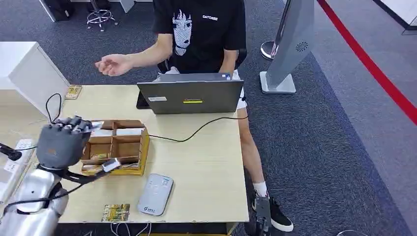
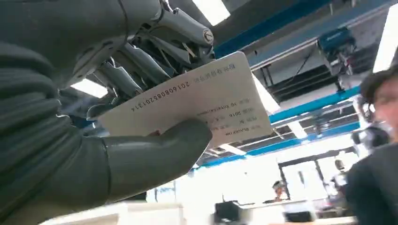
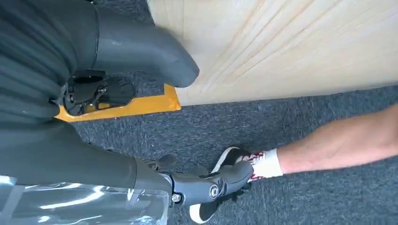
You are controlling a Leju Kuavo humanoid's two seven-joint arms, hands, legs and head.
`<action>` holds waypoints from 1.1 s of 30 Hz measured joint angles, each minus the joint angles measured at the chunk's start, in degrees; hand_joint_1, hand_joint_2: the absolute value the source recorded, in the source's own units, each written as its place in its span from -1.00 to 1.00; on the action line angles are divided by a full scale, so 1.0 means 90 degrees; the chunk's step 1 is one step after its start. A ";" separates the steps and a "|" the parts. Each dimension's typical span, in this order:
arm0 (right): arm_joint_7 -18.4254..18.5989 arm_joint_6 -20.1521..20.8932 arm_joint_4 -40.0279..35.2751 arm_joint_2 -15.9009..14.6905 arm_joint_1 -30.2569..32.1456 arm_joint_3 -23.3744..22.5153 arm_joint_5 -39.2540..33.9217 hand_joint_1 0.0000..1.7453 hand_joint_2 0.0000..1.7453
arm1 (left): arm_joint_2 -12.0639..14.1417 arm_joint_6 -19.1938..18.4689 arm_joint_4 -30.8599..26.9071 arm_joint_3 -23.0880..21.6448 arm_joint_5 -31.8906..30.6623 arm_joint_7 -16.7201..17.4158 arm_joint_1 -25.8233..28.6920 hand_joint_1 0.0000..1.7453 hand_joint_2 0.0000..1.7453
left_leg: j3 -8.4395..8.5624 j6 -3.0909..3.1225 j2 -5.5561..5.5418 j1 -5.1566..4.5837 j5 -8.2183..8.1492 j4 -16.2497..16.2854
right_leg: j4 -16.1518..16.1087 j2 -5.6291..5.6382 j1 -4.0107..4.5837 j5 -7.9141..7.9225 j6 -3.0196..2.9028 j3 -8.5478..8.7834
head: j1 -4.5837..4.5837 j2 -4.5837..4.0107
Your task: Pass the card to the sensor for recognition and then transmit it.
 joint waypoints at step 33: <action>-0.0104 -0.0053 0.0000 0.0019 0.0070 -0.0282 -0.0024 -1.00 1.00 | -0.1369 -0.0002 -0.1378 -0.0421 -0.0170 -0.0136 0.1567 1.00 1.00 | -0.0011 0.0013 -0.0017 -0.0001 0.0001 0.0000 | -0.0013 -0.0020 0.0000 0.0003 0.0010 0.0003 | 0.0007 0.0000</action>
